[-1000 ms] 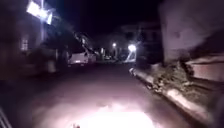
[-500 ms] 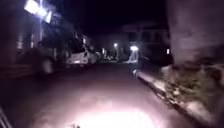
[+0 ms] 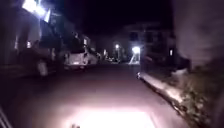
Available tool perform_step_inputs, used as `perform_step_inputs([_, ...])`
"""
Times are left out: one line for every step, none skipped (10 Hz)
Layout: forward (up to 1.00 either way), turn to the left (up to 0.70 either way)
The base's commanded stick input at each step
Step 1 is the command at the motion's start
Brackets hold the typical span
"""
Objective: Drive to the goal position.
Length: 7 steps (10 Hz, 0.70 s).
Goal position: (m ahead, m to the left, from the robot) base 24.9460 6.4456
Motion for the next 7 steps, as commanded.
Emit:
perform_step_inputs([1.00,0.00])
perform_step_inputs([1.00,0.00])
perform_step_inputs([1.00,0.00])
perform_step_inputs([1.00,-0.15])
perform_step_inputs([1.00,-0.27])
perform_step_inputs([1.00,-0.27])
perform_step_inputs([1.00,-0.27])
